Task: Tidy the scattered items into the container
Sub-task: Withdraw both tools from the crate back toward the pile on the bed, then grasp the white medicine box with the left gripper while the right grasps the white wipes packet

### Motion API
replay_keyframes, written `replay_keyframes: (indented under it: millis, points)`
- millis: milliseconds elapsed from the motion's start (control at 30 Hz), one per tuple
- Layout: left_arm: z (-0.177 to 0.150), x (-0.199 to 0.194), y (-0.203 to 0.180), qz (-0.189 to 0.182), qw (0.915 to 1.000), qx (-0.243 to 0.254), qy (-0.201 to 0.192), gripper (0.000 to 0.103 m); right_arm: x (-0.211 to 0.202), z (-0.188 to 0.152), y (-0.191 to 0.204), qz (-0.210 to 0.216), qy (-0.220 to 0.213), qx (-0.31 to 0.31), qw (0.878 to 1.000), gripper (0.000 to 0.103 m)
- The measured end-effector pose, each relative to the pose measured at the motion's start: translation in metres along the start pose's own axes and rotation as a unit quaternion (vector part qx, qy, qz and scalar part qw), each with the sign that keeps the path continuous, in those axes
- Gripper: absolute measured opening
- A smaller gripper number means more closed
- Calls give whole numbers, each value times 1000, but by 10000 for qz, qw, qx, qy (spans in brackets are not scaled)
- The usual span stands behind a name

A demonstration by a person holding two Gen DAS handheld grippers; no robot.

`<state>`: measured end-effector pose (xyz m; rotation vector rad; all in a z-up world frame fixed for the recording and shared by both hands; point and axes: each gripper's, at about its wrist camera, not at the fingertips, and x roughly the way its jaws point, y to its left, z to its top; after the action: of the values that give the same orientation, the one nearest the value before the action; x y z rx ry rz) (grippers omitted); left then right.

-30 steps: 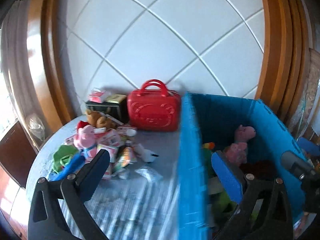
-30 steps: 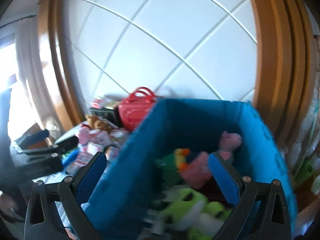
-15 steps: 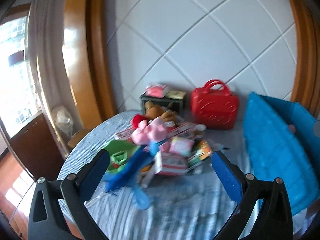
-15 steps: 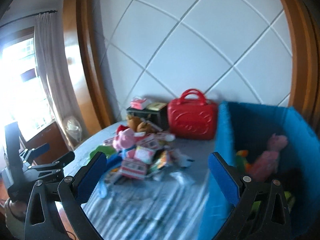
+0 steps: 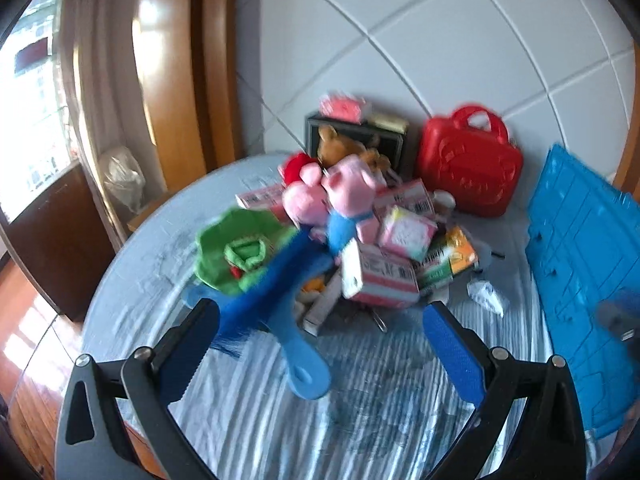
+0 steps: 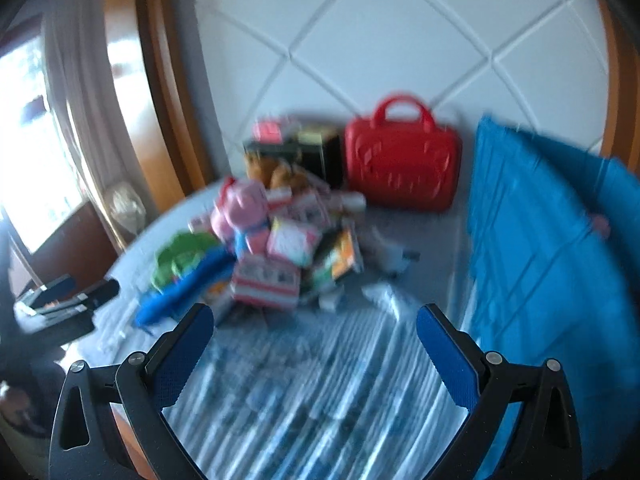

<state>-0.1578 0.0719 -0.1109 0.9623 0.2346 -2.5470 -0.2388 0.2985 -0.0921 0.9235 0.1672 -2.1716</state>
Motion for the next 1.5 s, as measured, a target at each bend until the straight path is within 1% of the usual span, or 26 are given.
replay_keyframes:
  millis: [133, 267, 333, 433, 467, 500, 567, 633, 700, 767, 800, 833, 867, 933, 967, 1067, 1100, 1167, 1200, 1233, 1267, 1300, 1333, 1367, 1433, 1500]
  points:
    - [-13, 45, -41, -57, 9988, 417, 251, 103, 72, -26, -30, -104, 604, 188, 9979, 103]
    - [-33, 99, -75, -223, 9963, 533, 633, 103, 135, -60, -62, -467, 1138, 281, 9920, 103]
    - [-43, 131, -92, -264, 9939, 633, 869, 103, 158, -77, -77, -584, 1312, 371, 9889, 103]
    - [-51, 163, -111, -351, 9917, 804, 937, 102, 191, -98, -94, -850, 1530, 409, 9837, 103]
    - [-54, 173, -119, -371, 9910, 891, 931, 99, 199, -105, -100, -957, 1599, 459, 9814, 103]
    - [-56, 183, -128, -407, 9900, 995, 916, 96, 204, -109, -104, -1019, 1639, 517, 9798, 103]
    - [-57, 195, -141, -478, 9888, 1137, 845, 92, 204, -116, -105, -1278, 1349, 394, 9818, 103]
    - [-58, 208, -156, -528, 9875, 1278, 762, 91, 202, -121, -108, -1297, 1117, 492, 9840, 103]
    - [-59, 221, -167, -630, 9862, 1322, 766, 87, 201, -124, -107, -1384, 957, 568, 9841, 103]
    - [-58, 235, -176, -703, 9850, 1334, 840, 85, 202, -123, -107, -1389, 1022, 588, 9833, 103]
    - [-58, 241, -180, -719, 9847, 1330, 866, 85, 202, -121, -108, -1377, 1104, 621, 9823, 100]
    - [-58, 247, -183, -725, 9847, 1322, 876, 85, 199, -118, -110, -1340, 1013, 719, 9832, 93]
    - [-57, 251, -185, -739, 9849, 1304, 862, 85, 195, -115, -111, -1316, 845, 751, 9848, 79]
    - [-54, 258, -190, -762, 9854, 1267, 840, 85, 188, -105, -109, -1434, 468, 649, 9864, 78]
    - [-52, 262, -194, -740, 9855, 1282, 828, 85, 188, -97, -107, -1406, 324, 566, 9879, 78]
    - [-52, 268, -203, -709, 9848, 1390, 761, 84, 198, -79, -105, -1407, 134, 372, 9893, 78]
    - [-50, 273, -202, -652, 9861, 1323, 764, 84, 201, -77, -105, -1503, 113, 305, 9881, 78]
    - [-46, 281, -202, -531, 9872, 1260, 818, 83, 214, -70, -106, -1537, 147, 222, 9878, 78]
    - [-45, 284, -201, -489, 9881, 1217, 799, 74, 223, -68, -106, -1494, 193, 272, 9882, 78]
    - [-45, 284, -198, -501, 9890, 1160, 772, 70, 232, -65, -109, -1428, 296, 330, 9887, 77]
    - [-45, 285, -193, -583, 9895, 1080, 766, 64, 236, -62, -113, -1411, 404, 355, 9885, 58]
    - [-46, 285, -189, -668, 9897, 1014, 752, 59, 243, -61, -116, -1398, 549, 396, 9879, 33]
    - [-47, 284, -185, -711, 9899, 977, 735, 56, 248, -62, -120, -1384, 631, 466, 9873, 33]
    - [-48, 283, -181, -730, 9903, 946, 716, 51, 246, -63, -121, -1353, 656, 490, 9874, 31]
    - [-51, 280, -173, -860, 9894, 903, 750, 50, 241, -72, -116, -1300, 646, 457, 9883, 27]
    - [-57, 273, -170, -889, 9884, 986, 741, 50, 233, -80, -112, -1172, 631, 535, 9897, 24]
